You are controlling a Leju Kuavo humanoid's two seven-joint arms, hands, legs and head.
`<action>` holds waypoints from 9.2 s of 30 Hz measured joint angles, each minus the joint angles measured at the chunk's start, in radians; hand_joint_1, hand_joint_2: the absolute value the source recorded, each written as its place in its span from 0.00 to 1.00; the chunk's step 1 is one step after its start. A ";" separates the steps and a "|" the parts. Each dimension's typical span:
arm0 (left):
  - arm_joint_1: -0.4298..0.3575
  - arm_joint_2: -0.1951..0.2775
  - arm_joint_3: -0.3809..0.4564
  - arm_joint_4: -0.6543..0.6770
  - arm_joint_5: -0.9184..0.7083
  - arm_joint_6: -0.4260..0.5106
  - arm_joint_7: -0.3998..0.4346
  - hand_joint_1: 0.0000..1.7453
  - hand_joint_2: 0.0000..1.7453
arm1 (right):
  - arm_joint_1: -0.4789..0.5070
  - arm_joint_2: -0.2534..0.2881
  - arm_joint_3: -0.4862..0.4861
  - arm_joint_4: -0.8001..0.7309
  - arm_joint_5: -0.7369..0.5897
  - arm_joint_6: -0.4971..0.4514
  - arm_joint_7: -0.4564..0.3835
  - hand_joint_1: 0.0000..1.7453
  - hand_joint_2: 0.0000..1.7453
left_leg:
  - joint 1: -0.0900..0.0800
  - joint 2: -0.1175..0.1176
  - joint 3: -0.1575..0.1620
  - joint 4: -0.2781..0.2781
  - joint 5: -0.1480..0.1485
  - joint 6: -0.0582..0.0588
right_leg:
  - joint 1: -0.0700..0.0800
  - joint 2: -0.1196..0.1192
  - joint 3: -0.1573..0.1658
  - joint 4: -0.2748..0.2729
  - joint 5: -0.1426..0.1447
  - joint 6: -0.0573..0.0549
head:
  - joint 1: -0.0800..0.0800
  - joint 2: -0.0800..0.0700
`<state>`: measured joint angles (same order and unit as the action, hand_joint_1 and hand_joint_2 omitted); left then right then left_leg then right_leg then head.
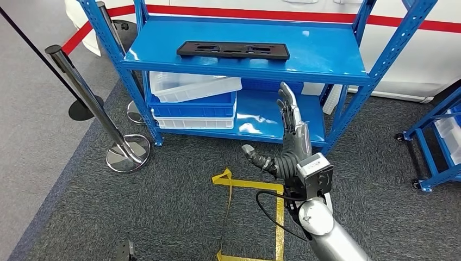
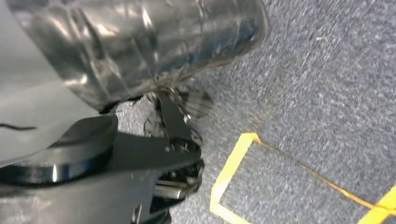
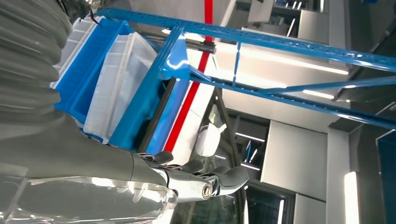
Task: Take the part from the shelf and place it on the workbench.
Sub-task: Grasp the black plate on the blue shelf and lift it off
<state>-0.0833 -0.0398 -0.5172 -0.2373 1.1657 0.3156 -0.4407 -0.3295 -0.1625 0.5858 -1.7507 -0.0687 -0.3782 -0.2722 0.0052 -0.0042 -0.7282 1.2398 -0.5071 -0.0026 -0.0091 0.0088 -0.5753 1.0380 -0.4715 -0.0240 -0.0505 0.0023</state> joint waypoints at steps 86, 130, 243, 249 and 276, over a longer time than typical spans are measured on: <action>-0.037 0.014 -0.145 0.005 -0.099 -0.025 0.081 0.00 0.00 | -0.203 0.146 0.205 0.467 0.403 -0.012 0.067 0.00 1.00 | -0.012 -0.010 0.128 -0.206 0.028 0.026 | 0.003 0.001 -0.059 0.000 0.046 0.015 | 0.006 0.000; -0.039 -0.001 -0.177 0.005 -0.098 -0.040 0.094 0.00 0.00 | -0.227 0.171 0.218 0.606 0.366 -0.001 0.066 0.00 1.00 | 0.000 -0.004 0.106 -0.223 0.073 0.010 | 0.006 0.007 -0.010 -0.020 0.016 0.016 | -0.001 0.000; -0.009 -0.015 -0.237 0.008 -0.033 -0.057 0.098 0.00 0.00 | -0.109 0.206 0.298 0.348 0.594 -0.282 0.143 0.00 0.00 | 0.000 -0.001 0.077 -0.078 -0.046 -0.003 | -0.001 0.001 -0.032 -0.005 0.023 -0.002 | -0.015 0.000; -0.005 -0.010 -0.237 0.009 -0.017 -0.054 0.106 0.00 0.00 | -0.041 0.197 0.301 0.279 0.669 -0.284 0.171 0.00 0.00 | 0.001 -0.001 0.076 -0.101 0.018 0.002 | 0.002 0.004 -0.025 -0.004 0.016 -0.006 | -0.016 0.000; -0.006 -0.009 -0.237 0.010 -0.019 -0.047 0.117 0.00 0.00 | 0.026 0.154 0.392 0.207 0.736 -0.162 0.191 0.00 1.00 | 0.003 -0.002 0.040 0.016 -0.088 -0.007 | -0.001 -0.002 -0.022 -0.004 0.014 -0.004 | -0.015 0.000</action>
<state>-0.0895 -0.0488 -0.7546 -0.2269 1.1463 0.2689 -0.3234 -0.3038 -0.0081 0.9778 -1.5433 0.6669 -0.5406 -0.0809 0.0082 -0.0057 -0.6880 1.2555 -0.5952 -0.0097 -0.0101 0.0070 -0.5976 1.0344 -0.4579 -0.0277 -0.0655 0.0023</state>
